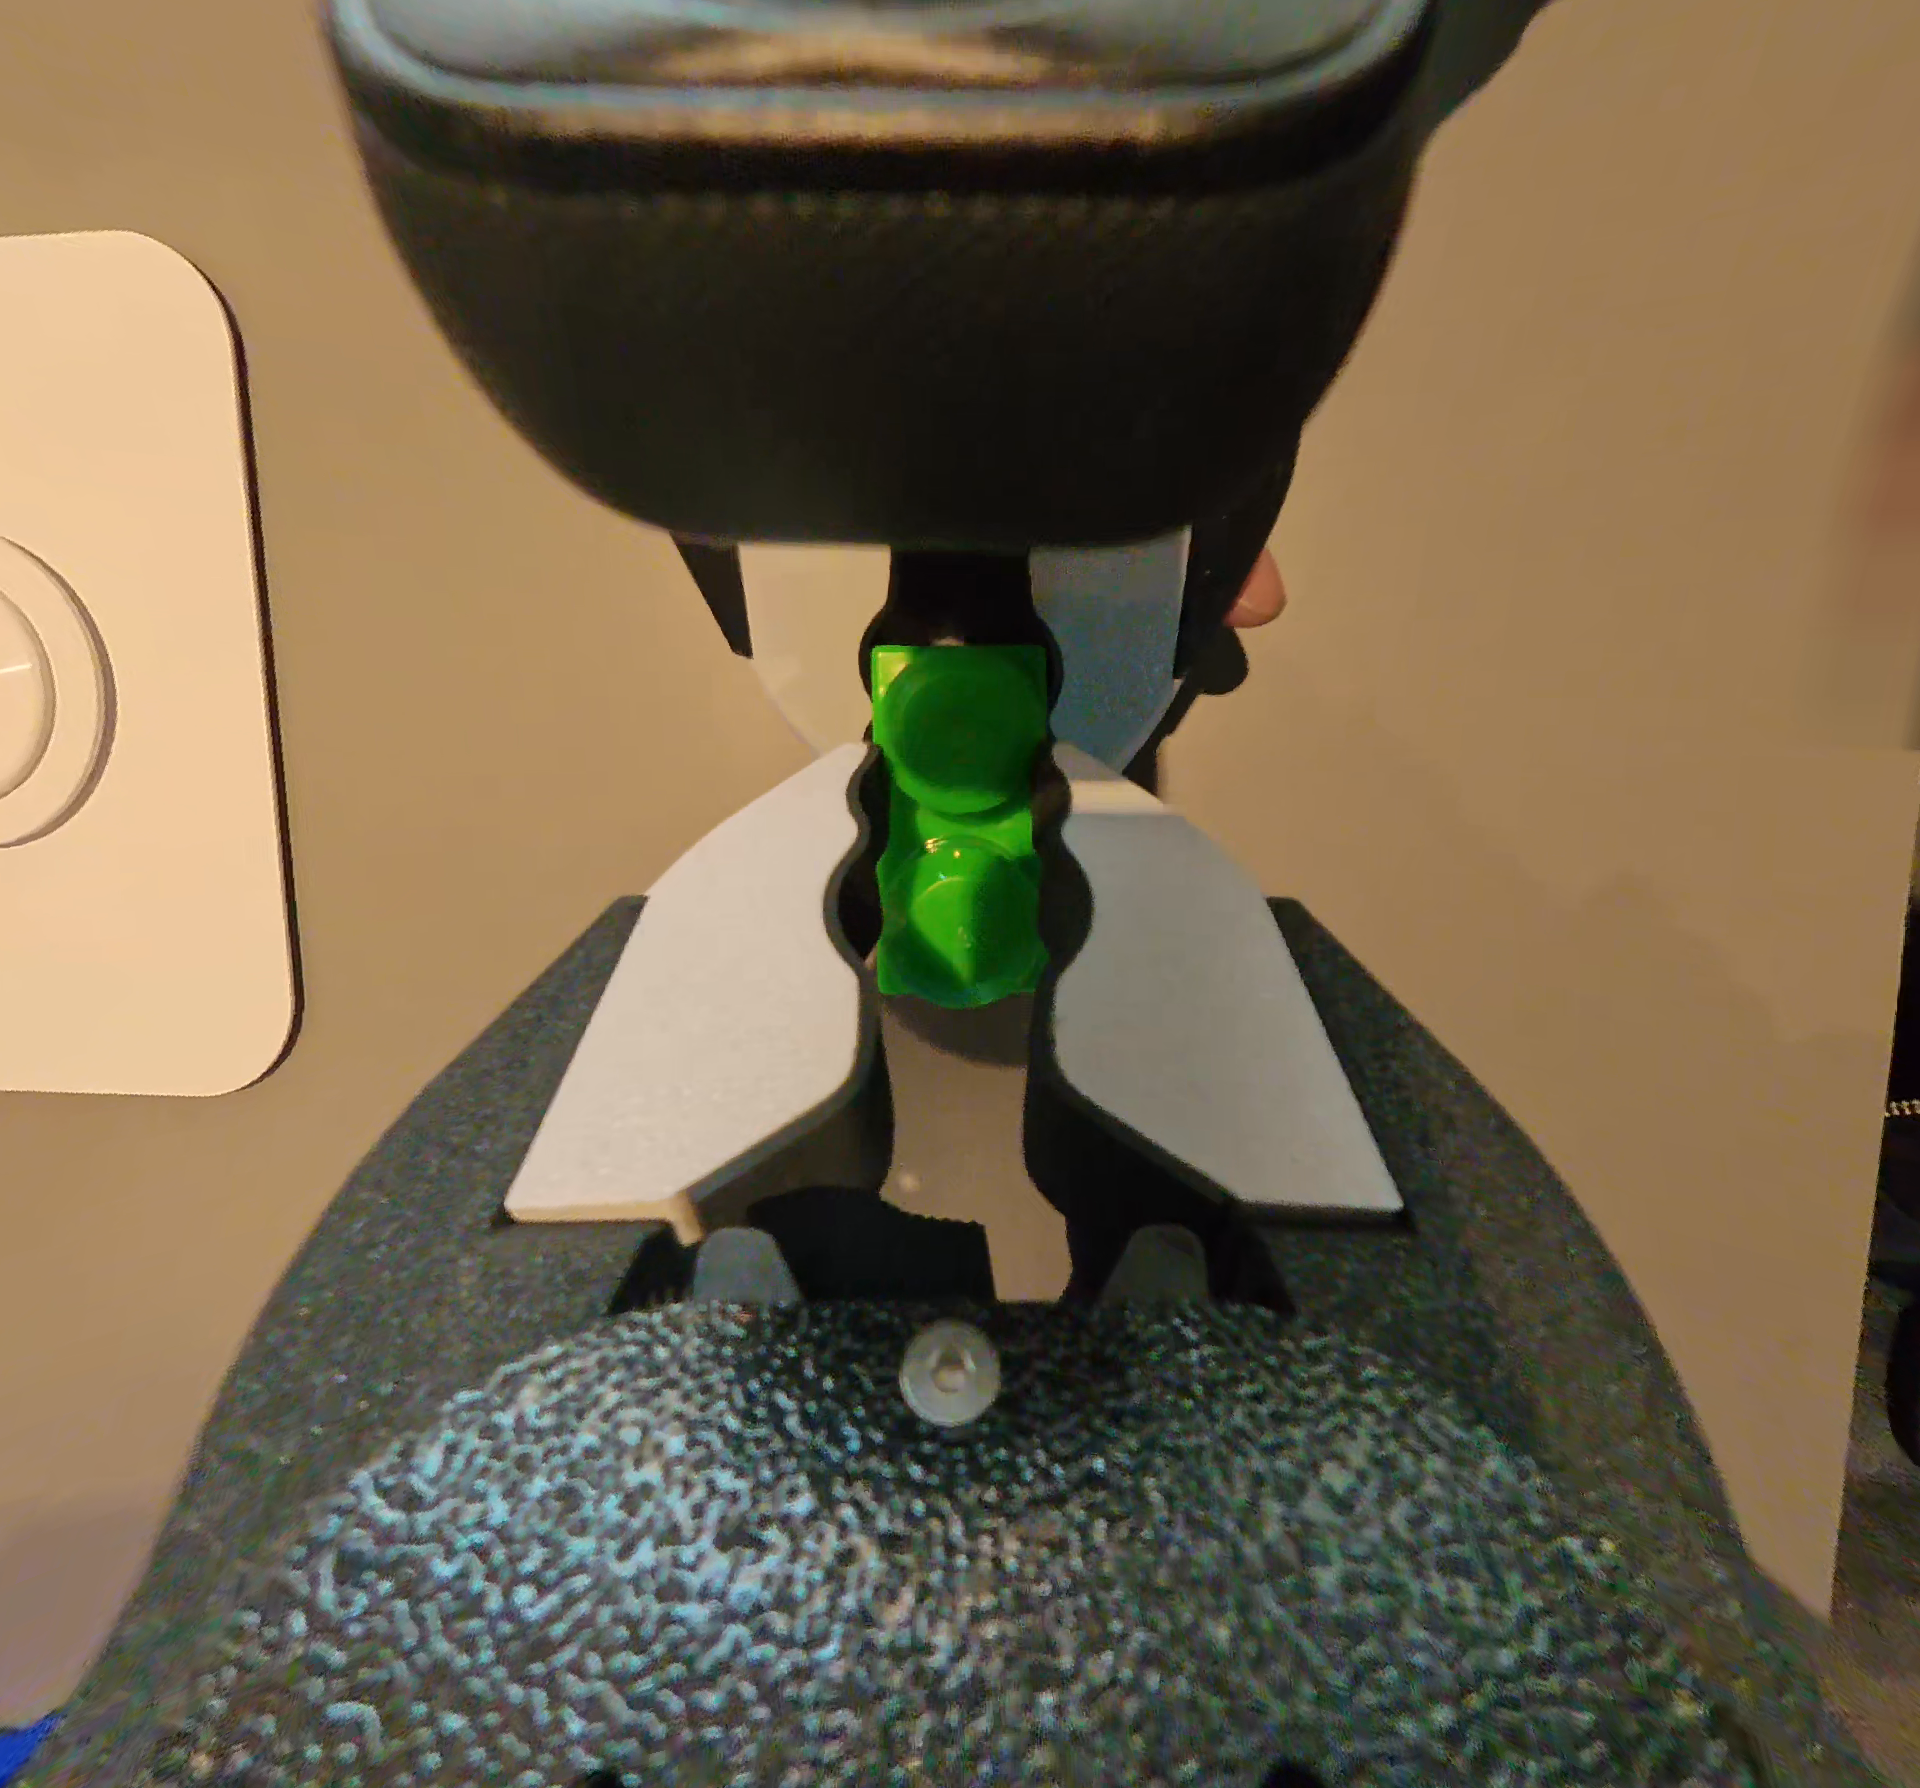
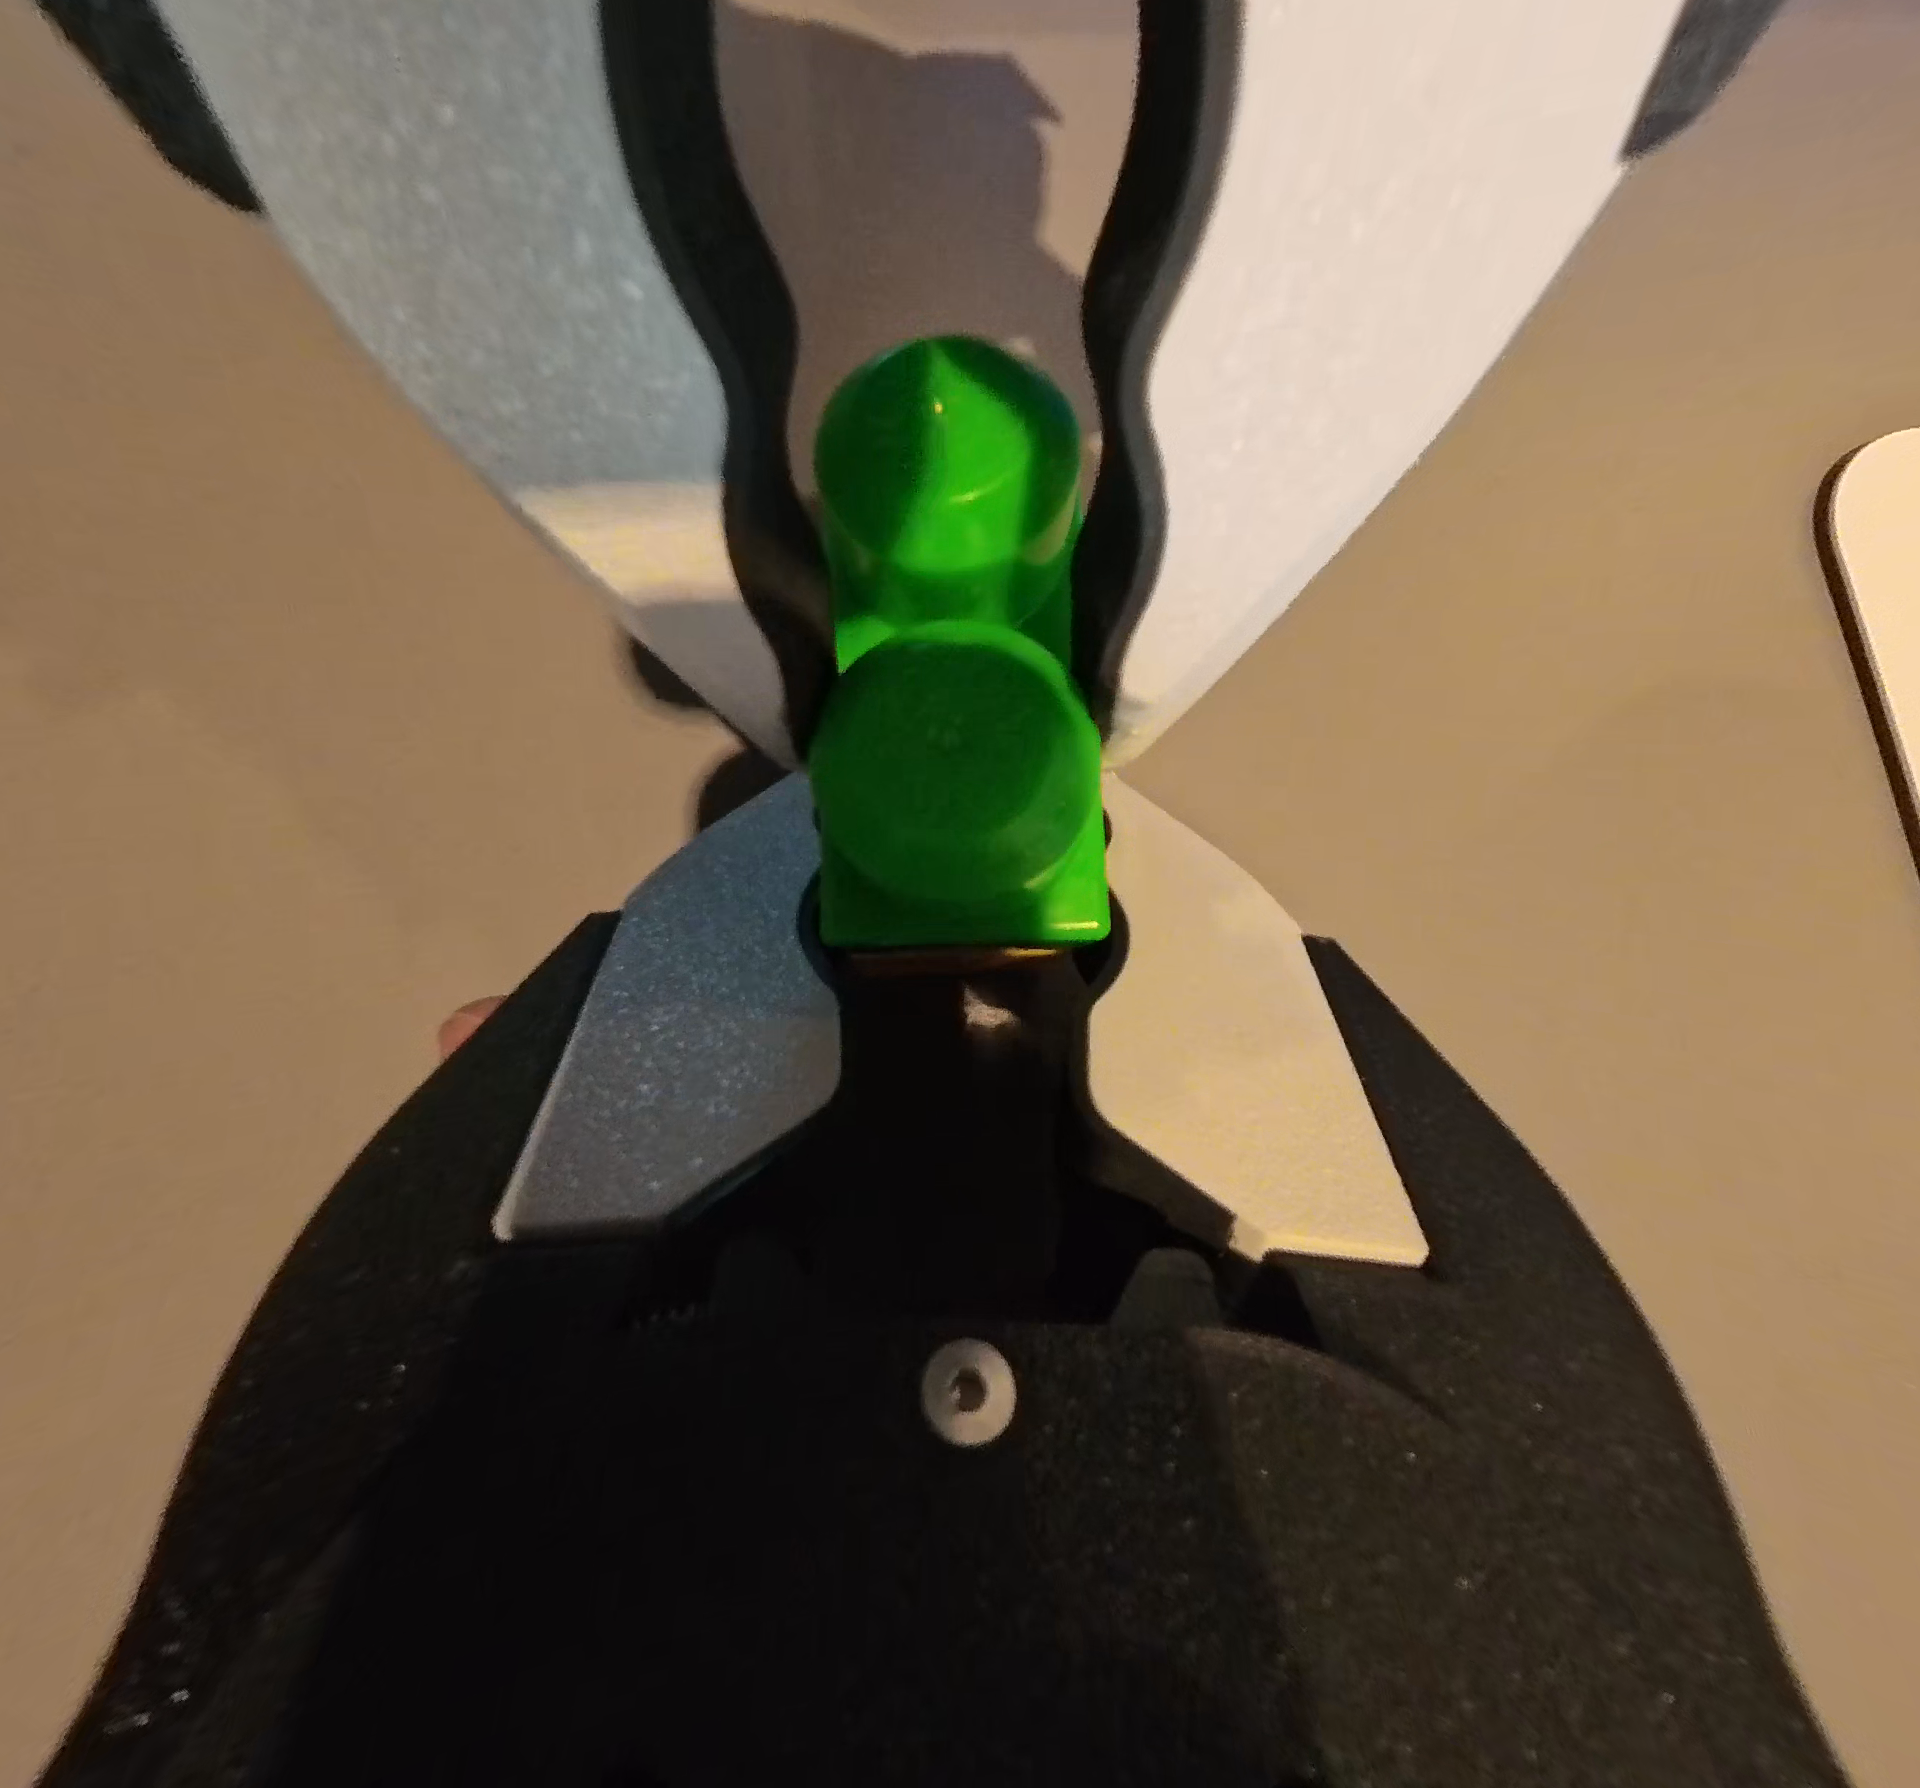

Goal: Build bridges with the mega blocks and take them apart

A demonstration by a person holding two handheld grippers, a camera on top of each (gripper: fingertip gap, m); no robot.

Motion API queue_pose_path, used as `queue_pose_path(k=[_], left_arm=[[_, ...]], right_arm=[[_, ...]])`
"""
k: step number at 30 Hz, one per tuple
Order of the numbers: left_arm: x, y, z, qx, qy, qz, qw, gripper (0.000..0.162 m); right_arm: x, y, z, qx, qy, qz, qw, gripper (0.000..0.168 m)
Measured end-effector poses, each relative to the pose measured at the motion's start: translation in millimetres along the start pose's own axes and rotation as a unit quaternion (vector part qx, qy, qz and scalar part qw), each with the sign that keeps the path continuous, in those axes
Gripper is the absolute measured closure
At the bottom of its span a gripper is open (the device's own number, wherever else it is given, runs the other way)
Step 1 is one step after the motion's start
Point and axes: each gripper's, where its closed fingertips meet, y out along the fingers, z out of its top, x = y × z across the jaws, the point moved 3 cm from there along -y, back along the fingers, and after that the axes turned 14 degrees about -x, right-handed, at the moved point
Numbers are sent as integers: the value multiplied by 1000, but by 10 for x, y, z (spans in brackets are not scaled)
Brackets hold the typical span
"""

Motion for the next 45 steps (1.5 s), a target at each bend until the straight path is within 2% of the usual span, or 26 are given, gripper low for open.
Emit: queue_pose_path(k=[1,5,9,13,15,22,26,33,35,45], left_arm=[[0,2,-2,3,-1,-1,1000,135],[4,8,-4,26,-7,-2,1000,135],[19,5,-32,96,-23,-5,995,136],[33,-155,-143,166,-53,-23,984,148],[28,-221,-218,176,-57,-15,983,149],[-27,-266,-229,110,-17,33,993,143],[8,-218,-214,74,-5,0,997,141],[3,-172,-193,37,-13,-14,999,135],[8,-63,-236,6,-20,-15,1000,133],[-2,-25,-252,3,-29,-21,999,132]], right_arm=[[0,0,-1,0,0,0,1000,127],[1,-1,-2,0,0,1,1000,127],[0,-3,1,2,-1,-1,1000,127],[1,-3,0,2,-1,-1,1000,127],[0,-1,0,2,0,1,1000,127],[1,2,0,1,0,3,1000,127],[2,2,0,1,1,3,1000,127],[3,4,0,1,2,4,1000,127],[2,4,2,1,1,4,1000,127],[3,5,-1,0,2,5,1000,127]])
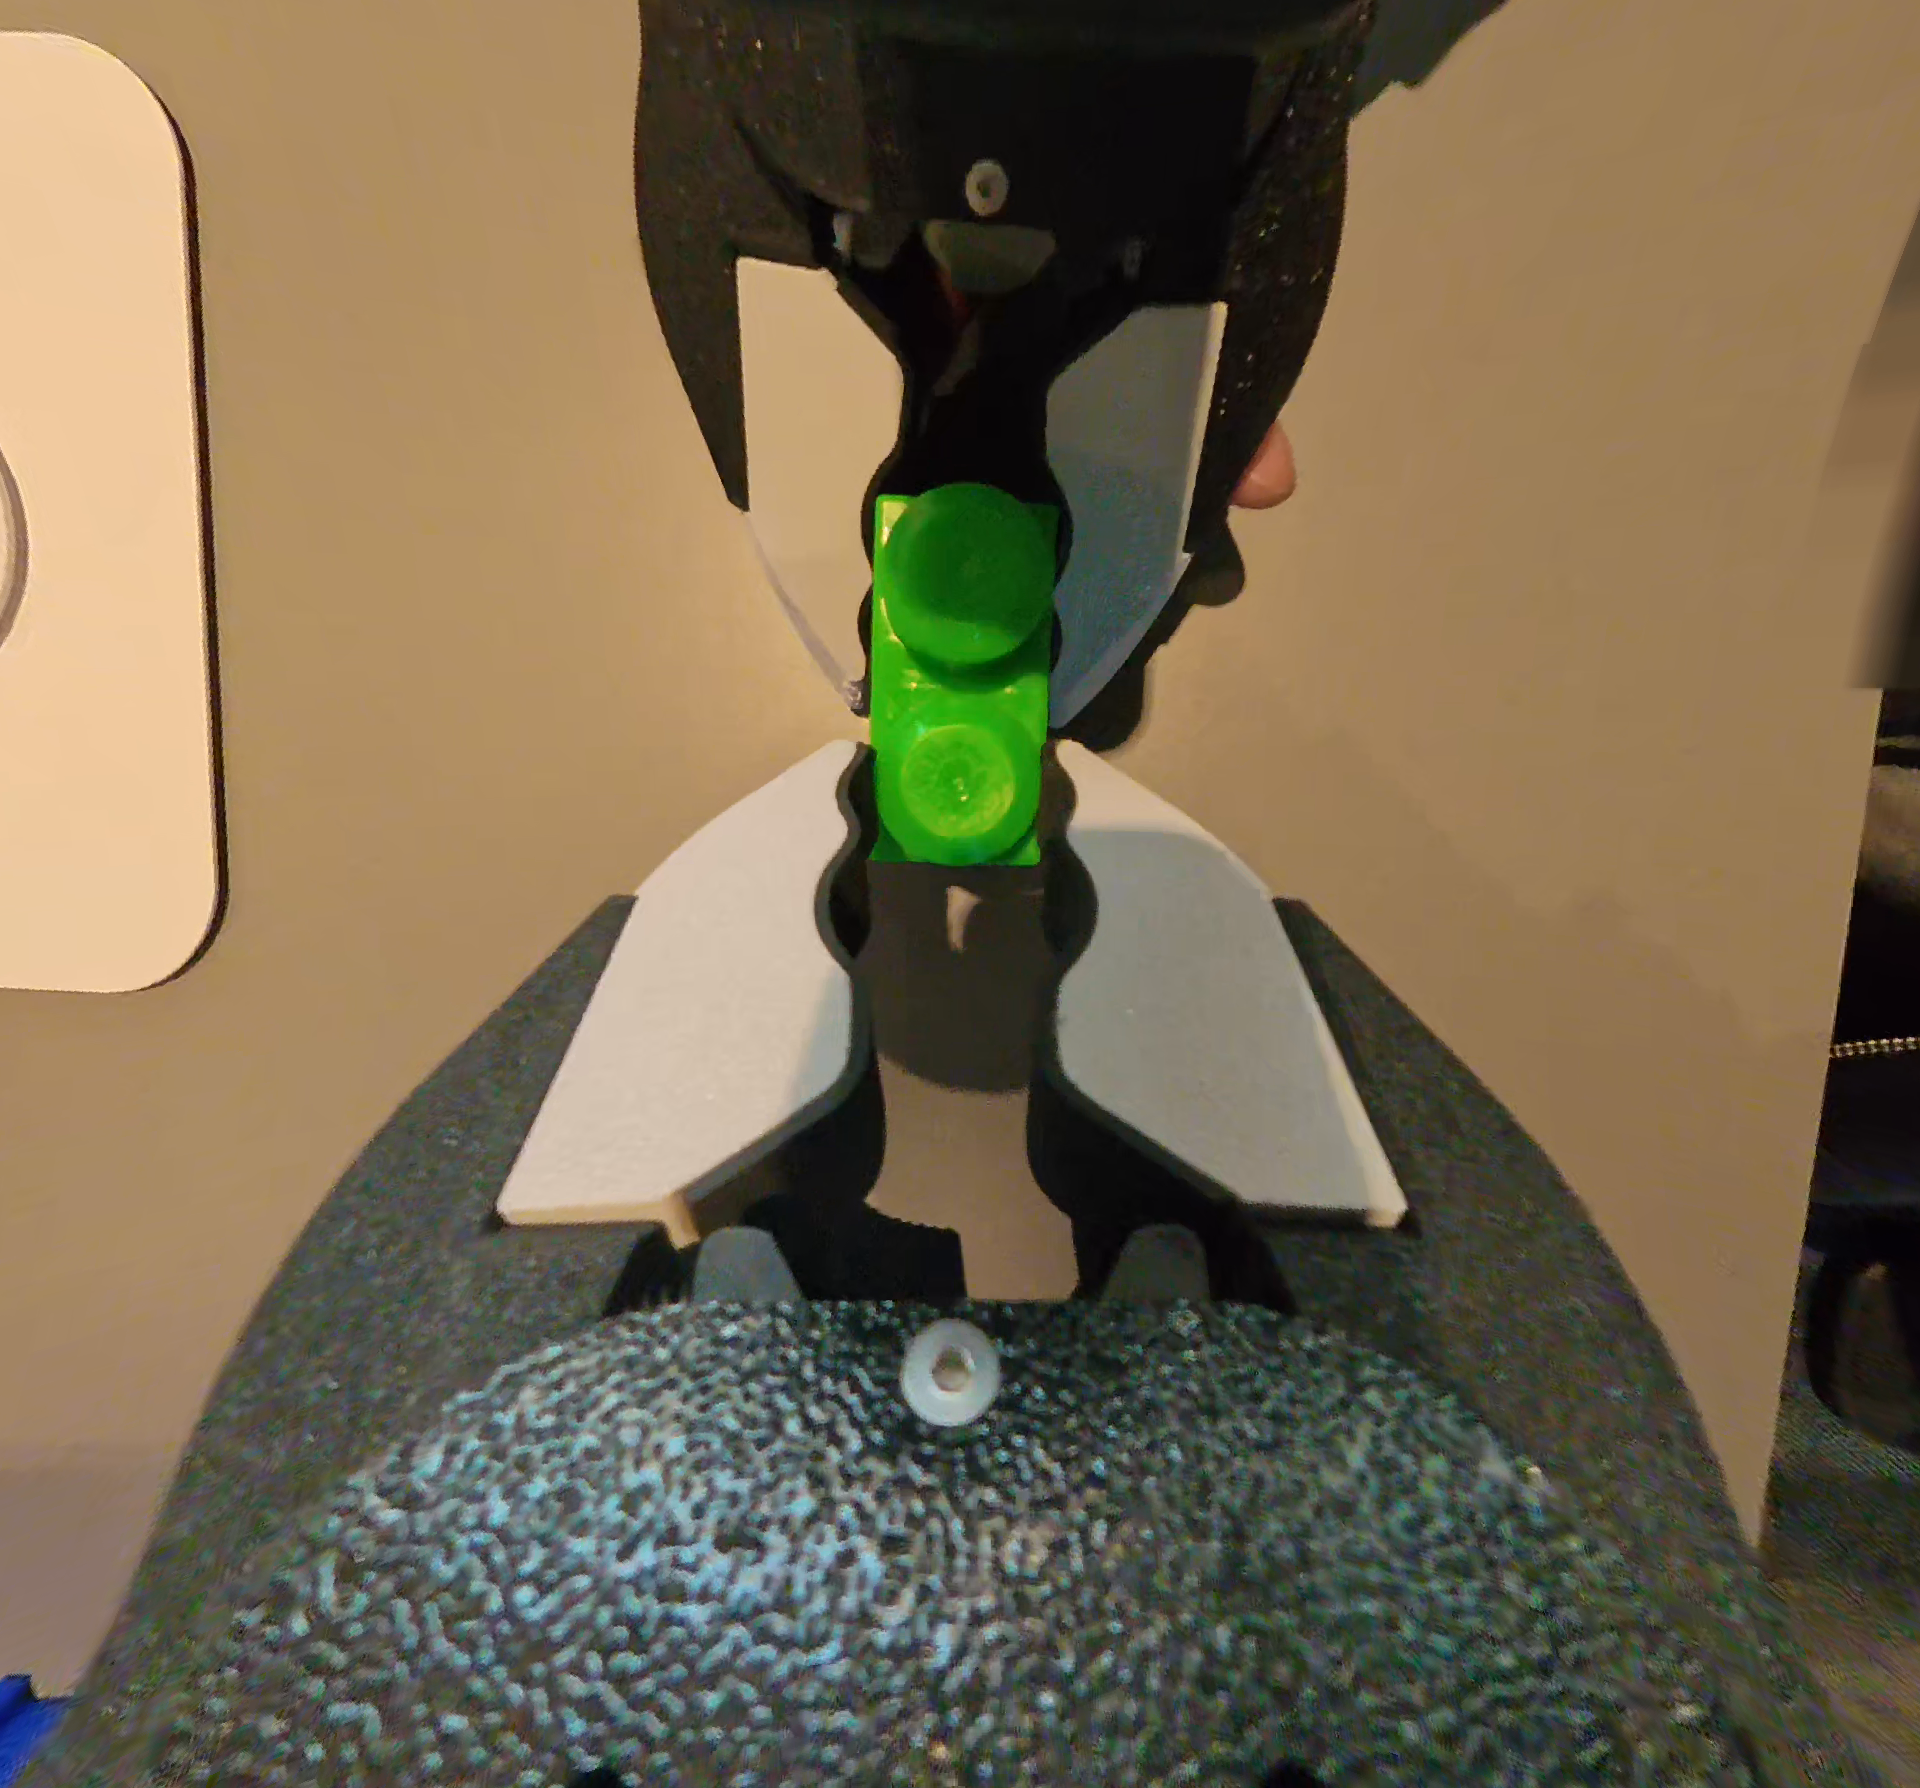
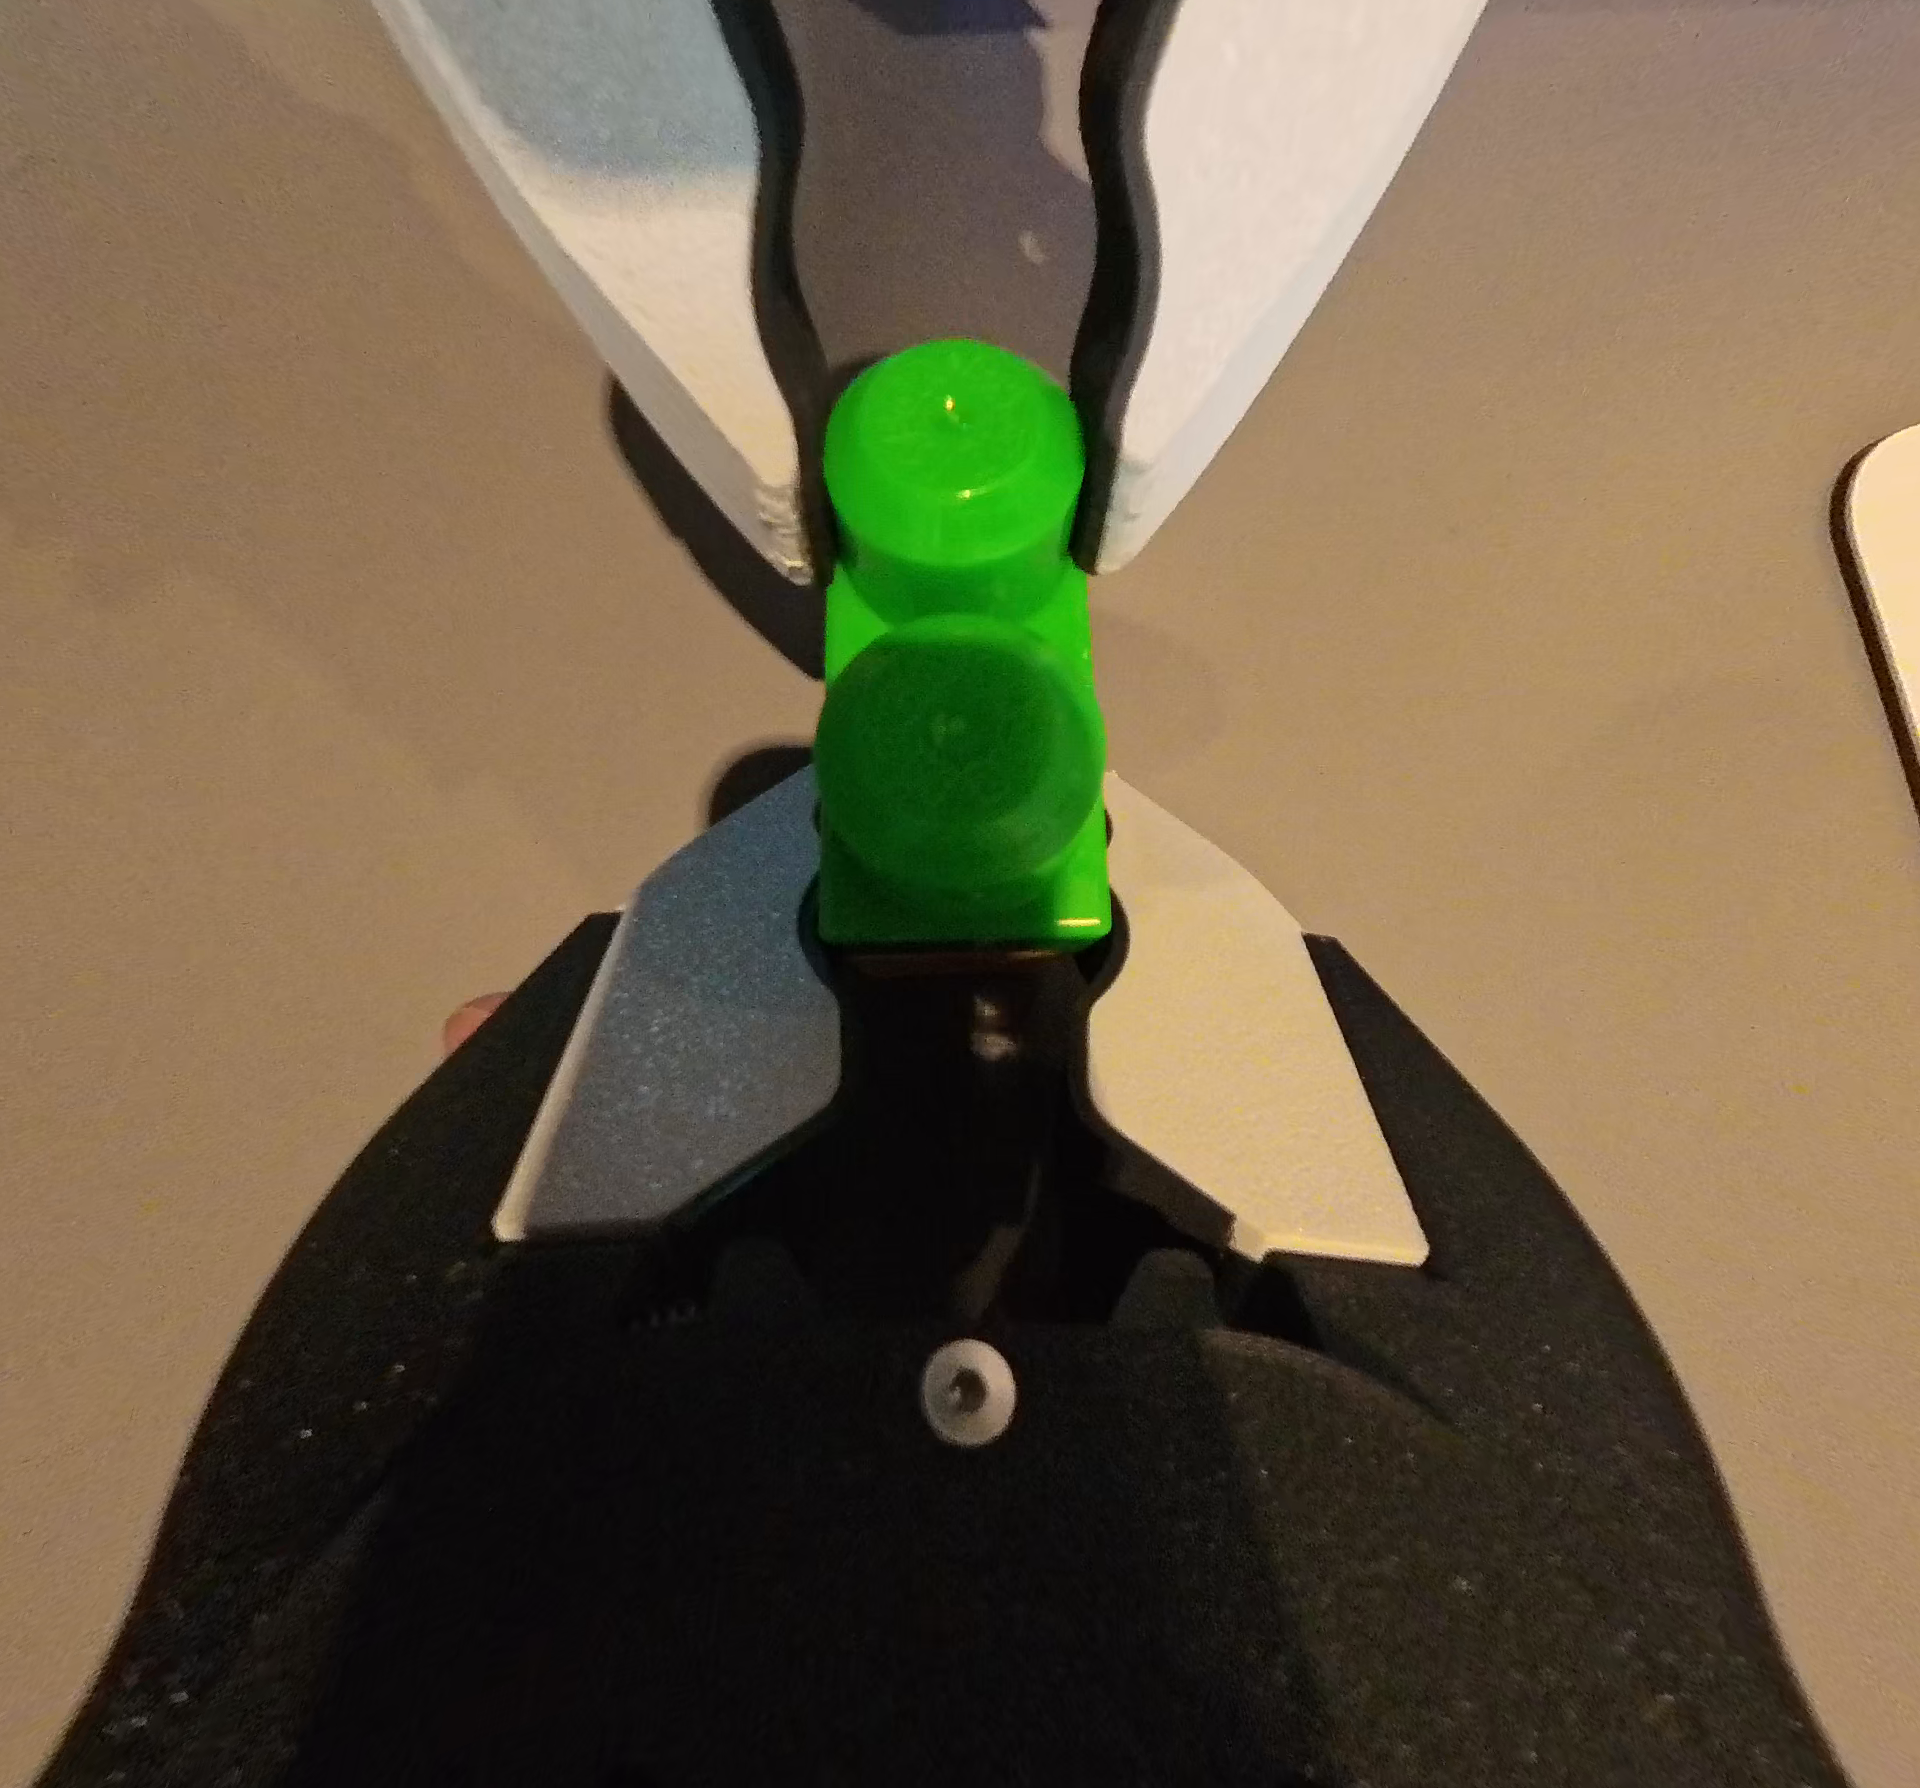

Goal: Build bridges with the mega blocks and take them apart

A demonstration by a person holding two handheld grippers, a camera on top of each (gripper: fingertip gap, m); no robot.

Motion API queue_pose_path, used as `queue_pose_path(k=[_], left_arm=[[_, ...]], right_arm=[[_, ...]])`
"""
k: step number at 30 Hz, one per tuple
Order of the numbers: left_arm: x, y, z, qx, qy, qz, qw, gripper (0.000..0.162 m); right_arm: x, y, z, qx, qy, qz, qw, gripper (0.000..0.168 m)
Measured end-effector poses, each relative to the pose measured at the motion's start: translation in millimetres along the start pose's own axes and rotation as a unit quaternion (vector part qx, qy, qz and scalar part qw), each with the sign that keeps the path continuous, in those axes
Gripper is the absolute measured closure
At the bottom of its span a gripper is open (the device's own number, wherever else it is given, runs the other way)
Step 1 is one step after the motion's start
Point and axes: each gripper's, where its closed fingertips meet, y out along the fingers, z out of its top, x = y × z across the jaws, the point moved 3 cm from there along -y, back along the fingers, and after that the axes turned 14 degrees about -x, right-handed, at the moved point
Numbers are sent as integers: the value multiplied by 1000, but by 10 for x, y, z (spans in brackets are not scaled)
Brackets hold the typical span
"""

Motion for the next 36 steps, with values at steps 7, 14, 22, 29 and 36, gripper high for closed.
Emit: queue_pose_path(k=[7,14,22,29,36], left_arm=[[3,-1,10,-42,-9,5,999,132],[17,3,22,-71,-22,25,997,132],[18,-53,-10,83,-51,-4,995,133],[110,-121,-182,284,-131,-34,949,128],[163,360,-350,176,-85,2,981,119]], right_arm=[[0,2,1,-1,2,-1,1000,127],[0,8,3,-2,6,-3,1000,127],[-4,10,5,-1,5,-1,1000,126],[-1,15,3,-3,5,-3,1000,113],[-87,-33,-45,2,-27,0,1000,82]])
